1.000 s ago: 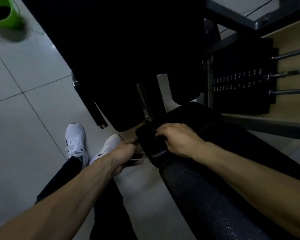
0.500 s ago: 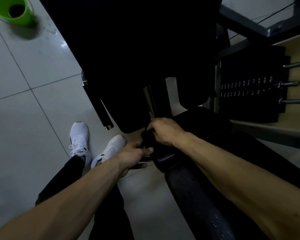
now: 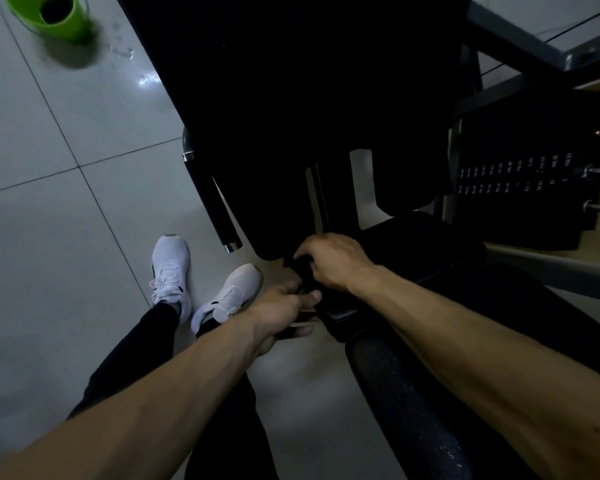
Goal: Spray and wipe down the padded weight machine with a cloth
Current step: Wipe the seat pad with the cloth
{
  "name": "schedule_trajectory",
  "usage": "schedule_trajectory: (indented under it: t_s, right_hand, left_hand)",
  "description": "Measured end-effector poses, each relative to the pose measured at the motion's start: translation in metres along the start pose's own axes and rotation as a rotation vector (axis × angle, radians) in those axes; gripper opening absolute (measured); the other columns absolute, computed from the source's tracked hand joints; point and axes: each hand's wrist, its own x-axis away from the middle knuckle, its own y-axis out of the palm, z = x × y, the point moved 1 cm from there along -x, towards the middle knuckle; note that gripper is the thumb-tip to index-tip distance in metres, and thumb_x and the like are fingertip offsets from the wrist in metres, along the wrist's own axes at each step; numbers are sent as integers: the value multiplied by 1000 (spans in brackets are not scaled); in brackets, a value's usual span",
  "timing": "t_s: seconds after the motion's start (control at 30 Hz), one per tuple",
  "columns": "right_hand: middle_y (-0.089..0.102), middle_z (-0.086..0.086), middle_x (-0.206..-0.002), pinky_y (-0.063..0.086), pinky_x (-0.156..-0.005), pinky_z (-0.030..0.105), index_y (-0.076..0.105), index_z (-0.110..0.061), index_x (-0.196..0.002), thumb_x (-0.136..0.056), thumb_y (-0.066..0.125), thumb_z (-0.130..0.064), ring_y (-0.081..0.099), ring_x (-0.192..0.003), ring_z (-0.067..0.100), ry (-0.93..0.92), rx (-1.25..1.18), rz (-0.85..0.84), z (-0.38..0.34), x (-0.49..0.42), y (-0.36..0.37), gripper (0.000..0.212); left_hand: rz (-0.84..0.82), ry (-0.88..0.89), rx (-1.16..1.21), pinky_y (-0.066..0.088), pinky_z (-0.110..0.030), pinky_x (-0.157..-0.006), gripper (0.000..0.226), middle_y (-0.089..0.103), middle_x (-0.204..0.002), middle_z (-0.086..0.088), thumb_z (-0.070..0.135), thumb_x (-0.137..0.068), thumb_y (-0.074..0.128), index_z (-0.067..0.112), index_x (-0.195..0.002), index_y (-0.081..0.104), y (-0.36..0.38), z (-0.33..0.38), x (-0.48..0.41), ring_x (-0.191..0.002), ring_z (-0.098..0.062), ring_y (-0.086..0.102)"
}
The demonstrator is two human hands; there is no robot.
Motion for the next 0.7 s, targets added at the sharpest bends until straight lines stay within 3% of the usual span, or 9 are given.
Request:
schedule_trajectory:
  t_s: [0.17, 0.27, 0.37, 0.57, 0.7]
  right_hand:
    - [69, -7, -132, 52, -102, 35, 72, -40, -122, -95, 62, -18, 62, -124, 21, -69, -116, -50, 2, 23, -9, 36]
    - [67, -15, -132, 50, -105, 33, 72, -38, -122, -92, 65, -13, 61, -125, 11, -199, -122, -112, 13, 74, -28, 39]
    - [65, -18, -134, 45, -109, 24, 74, -33, -121, -93, 66, -8, 58, -127, 3, -296, -191, -149, 19, 114, -38, 38]
    - [69, -8, -131, 53, -101, 40, 71, -38, -122, -91, 63, -14, 64, -122, 21, -66, -147, 2, 14, 45, -16, 40]
    - [66, -11, -134, 50, -106, 38, 72, -33, -123, -89, 64, -8, 60, -127, 16, -151, -151, 25, 16, 77, -17, 43]
  left_hand:
    - [72, -109, 289, 63, -43, -76, 36, 63, -126, 5, 13, -99, 42, 22, -128, 61, -5, -2, -4, -90, -30, 77]
    - [62, -149, 326, 61, -40, -72, 39, 70, -119, 3, 24, -96, 37, 21, -124, 63, -7, 2, -3, -91, -33, 76]
    - [82, -151, 312, 62, -40, -67, 38, 70, -128, 2, 29, -99, 39, 22, -126, 64, -6, 4, -2, -97, -32, 73]
    - [54, -152, 356, 62, -37, -67, 40, 62, -136, 8, 52, -105, 35, 28, -126, 60, 2, 8, 6, -91, -33, 77]
    - [81, -131, 322, 63, -40, -69, 41, 61, -136, 4, 55, -106, 35, 28, -120, 62, 1, 13, 7, -95, -38, 74]
